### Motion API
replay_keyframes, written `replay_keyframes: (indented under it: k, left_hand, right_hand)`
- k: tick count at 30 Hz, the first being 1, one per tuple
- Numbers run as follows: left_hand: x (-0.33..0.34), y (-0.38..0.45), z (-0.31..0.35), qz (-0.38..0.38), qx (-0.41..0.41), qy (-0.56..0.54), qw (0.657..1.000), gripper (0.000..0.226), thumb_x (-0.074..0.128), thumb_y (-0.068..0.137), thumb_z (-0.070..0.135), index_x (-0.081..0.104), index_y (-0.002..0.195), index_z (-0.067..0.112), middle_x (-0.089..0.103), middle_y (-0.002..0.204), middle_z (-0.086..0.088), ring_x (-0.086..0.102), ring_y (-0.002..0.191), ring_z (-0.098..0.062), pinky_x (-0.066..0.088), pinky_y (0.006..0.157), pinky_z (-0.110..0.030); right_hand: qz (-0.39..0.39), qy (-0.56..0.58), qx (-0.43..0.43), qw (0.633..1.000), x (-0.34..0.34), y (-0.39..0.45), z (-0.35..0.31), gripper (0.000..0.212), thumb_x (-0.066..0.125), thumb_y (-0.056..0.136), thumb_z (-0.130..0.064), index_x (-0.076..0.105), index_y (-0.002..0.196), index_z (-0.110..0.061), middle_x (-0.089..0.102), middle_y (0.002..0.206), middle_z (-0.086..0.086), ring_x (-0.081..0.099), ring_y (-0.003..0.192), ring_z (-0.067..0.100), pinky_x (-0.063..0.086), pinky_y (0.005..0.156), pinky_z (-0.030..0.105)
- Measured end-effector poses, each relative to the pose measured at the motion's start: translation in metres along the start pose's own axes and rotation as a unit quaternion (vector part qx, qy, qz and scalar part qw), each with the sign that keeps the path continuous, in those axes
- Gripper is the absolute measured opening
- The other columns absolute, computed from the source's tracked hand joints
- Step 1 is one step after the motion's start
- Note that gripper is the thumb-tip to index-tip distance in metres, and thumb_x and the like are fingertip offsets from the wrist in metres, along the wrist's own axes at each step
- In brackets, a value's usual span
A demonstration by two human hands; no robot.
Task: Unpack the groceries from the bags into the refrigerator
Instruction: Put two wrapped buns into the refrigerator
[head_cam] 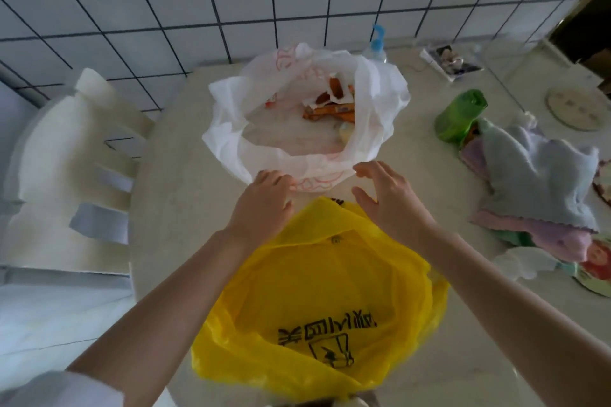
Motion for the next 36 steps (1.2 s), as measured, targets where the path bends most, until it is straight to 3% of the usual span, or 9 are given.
replay_keyframes:
  k: [5,9,12,15,17,20,23,28,36]
  left_hand:
    - [0.009,0.067,-0.010,-0.027,-0.013,0.024,0.999,0.042,0.061,0.087,0.018,0.051,0.126,0.006,0.051,0.134,-0.011,0.039,0.131,-0.031,0.040,0.106,-0.040]
    - [0.025,0.105,-0.021,-0.089,-0.042,0.056,0.994,0.050,0.045,0.096,0.039,0.047,0.135,0.008,0.052,0.135,-0.013,0.040,0.132,-0.032,0.031,0.111,-0.043]
    - [0.039,0.115,-0.022,-0.203,-0.008,0.168,0.965,0.040,0.039,0.099,0.023,0.037,0.138,0.012,0.051,0.132,-0.009,0.043,0.127,-0.032,0.033,0.107,-0.047]
    - [0.052,0.120,-0.023,-0.217,-0.038,0.157,0.963,0.026,0.042,0.098,0.018,0.048,0.123,0.016,0.059,0.112,-0.004,0.052,0.112,-0.026,0.034,0.104,-0.042]
    - [0.057,0.126,-0.024,-0.190,-0.071,0.115,0.972,0.021,0.038,0.100,0.025,0.057,0.092,0.019,0.061,0.091,0.000,0.059,0.095,-0.022,0.040,0.095,-0.035]
    - [0.069,0.135,-0.025,-0.163,-0.096,0.077,0.979,0.021,0.041,0.093,0.026,0.048,0.076,0.016,0.056,0.078,-0.001,0.062,0.082,-0.024,0.044,0.081,-0.031]
    - [0.077,0.134,-0.020,-0.185,-0.102,0.048,0.976,0.023,0.054,0.090,0.030,0.060,0.102,0.012,0.062,0.107,-0.005,0.061,0.095,-0.027,0.044,0.081,-0.032]
    - [0.081,0.125,-0.024,-0.183,-0.104,0.051,0.976,0.048,0.066,0.083,0.041,0.056,0.123,0.016,0.061,0.120,-0.002,0.058,0.108,-0.024,0.046,0.091,-0.032]
    - [0.085,0.151,-0.017,-0.240,-0.123,0.075,0.960,0.047,0.049,0.092,0.040,0.046,0.133,0.017,0.054,0.129,-0.004,0.049,0.116,-0.027,0.040,0.091,-0.038]
  right_hand:
    - [-0.034,-0.049,-0.046,0.997,-0.003,0.074,0.028,0.036,0.058,0.093,-0.021,0.051,0.127,-0.010,0.056,0.125,0.006,0.054,0.113,0.024,0.047,0.099,0.039]
    - [-0.015,-0.079,-0.104,0.991,0.000,0.126,0.044,0.026,0.059,0.091,-0.009,0.058,0.117,-0.006,0.059,0.118,0.009,0.051,0.116,0.028,0.045,0.098,0.038]
    - [-0.023,-0.124,-0.148,0.981,0.010,0.161,0.059,0.023,0.057,0.091,-0.008,0.061,0.113,-0.006,0.060,0.114,0.011,0.053,0.114,0.030,0.049,0.095,0.042]
    - [-0.047,-0.176,-0.180,0.967,0.019,0.184,0.070,0.018,0.065,0.086,-0.009,0.065,0.103,-0.004,0.063,0.106,0.012,0.059,0.105,0.032,0.054,0.086,0.044]
    - [-0.058,-0.220,-0.205,0.952,0.022,0.194,0.076,0.019,0.073,0.081,-0.012,0.068,0.097,-0.004,0.065,0.101,0.011,0.062,0.103,0.032,0.054,0.084,0.040]
    - [-0.123,-0.241,-0.184,0.945,0.024,0.202,0.087,0.040,0.066,0.087,-0.027,0.058,0.122,-0.007,0.058,0.122,0.010,0.051,0.120,0.029,0.043,0.101,0.036]
    - [-0.161,-0.240,-0.134,0.948,0.021,0.202,0.105,0.082,0.078,0.075,-0.033,0.036,0.142,-0.010,0.043,0.142,0.008,0.040,0.132,0.028,0.036,0.109,0.039]
    - [-0.154,-0.240,-0.124,0.950,0.020,0.191,0.122,0.106,0.084,0.065,-0.038,0.025,0.148,-0.013,0.040,0.144,0.006,0.038,0.134,0.028,0.037,0.108,0.041]
    - [-0.120,-0.275,-0.065,0.952,0.005,0.187,0.134,0.099,0.081,0.066,-0.048,0.030,0.142,-0.012,0.046,0.142,0.009,0.043,0.132,0.028,0.044,0.103,0.045]
Point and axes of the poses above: each hand's wrist, its own y-axis towards the middle knuckle, its own x-axis out of the palm, z = x × y, the point moved 3 cm from there along y, towards the middle knuckle
